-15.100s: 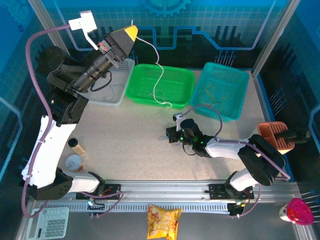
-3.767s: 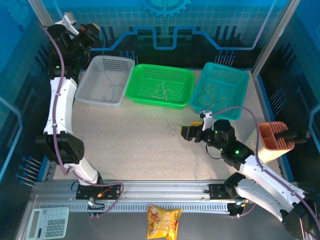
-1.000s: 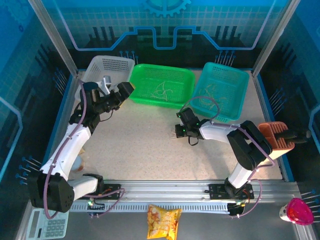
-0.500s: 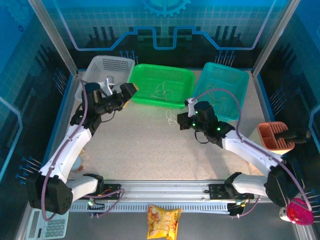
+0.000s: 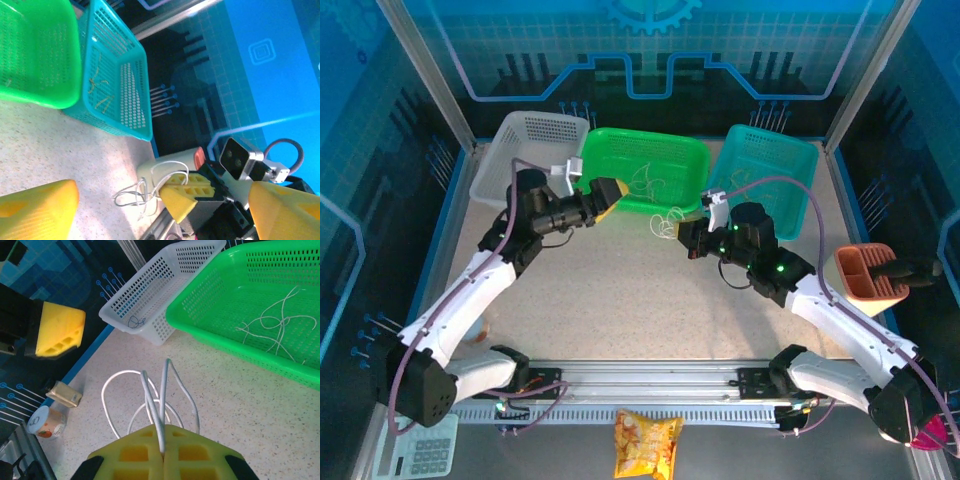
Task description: Untangle the cables
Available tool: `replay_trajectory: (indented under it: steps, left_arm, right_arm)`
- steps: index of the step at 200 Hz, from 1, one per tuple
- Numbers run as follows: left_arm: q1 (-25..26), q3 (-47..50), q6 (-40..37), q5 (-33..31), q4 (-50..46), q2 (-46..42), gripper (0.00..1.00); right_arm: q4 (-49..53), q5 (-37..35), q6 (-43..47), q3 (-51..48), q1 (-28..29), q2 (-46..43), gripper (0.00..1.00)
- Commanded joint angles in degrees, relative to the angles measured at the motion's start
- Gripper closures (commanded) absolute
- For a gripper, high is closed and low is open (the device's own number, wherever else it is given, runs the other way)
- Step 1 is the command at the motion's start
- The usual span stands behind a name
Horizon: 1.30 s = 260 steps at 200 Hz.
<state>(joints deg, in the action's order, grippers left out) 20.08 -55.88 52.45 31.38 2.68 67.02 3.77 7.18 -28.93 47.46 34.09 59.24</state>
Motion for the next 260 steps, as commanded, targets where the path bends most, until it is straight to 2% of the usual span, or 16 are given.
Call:
replay_trajectory:
  steps: [1, 17, 60, 107, 137, 165, 206, 260]
  left_arm:
    - [2.6, -1.5, -0.6, 0.0, 1.4, 1.6, 0.20]
    - [4.3, -0.9, -1.0, -0.9, 1.5, 2.7, 0.26]
    - [7.3, 0.0, -1.2, -2.1, 3.2, 6.1, 0.29]
    - [9.4, -0.6, -1.2, -2.3, 4.2, 9.1, 0.38]
    - [10.0, -0.4, -1.3, -2.8, 4.5, 9.9, 0.48]
    - [10.2, -0.3, -1.4, -3.2, 4.6, 10.2, 0.64]
    - [10.3, -0.9, -2.0, -4.4, 3.4, 9.3, 1.00]
    - [10.3, -6.9, -5.8, -6.3, -2.0, 4.8, 1.00]
  right_arm:
    - [-1.9, 1.8, -1.2, 1.7, -0.3, -0.8, 1.00]
    - [-2.1, 2.0, -1.5, 1.6, -0.2, -0.8, 1.00]
    - [-2.7, 2.4, -1.7, 1.5, -0.2, -0.6, 1.00]
    - [-3.0, 2.4, -1.9, 1.2, -0.2, -0.7, 1.00]
    - [-3.1, 2.4, -1.9, 1.0, -0.1, -0.9, 1.00]
    - [-3.0, 2.2, -1.8, 0.8, -0.2, -1.1, 1.00]
    - [-2.4, 0.0, -1.7, -0.4, -0.2, -1.8, 1.00]
    - [-0.7, -6.5, -3.0, -5.6, -1.6, -0.3, 1.00]
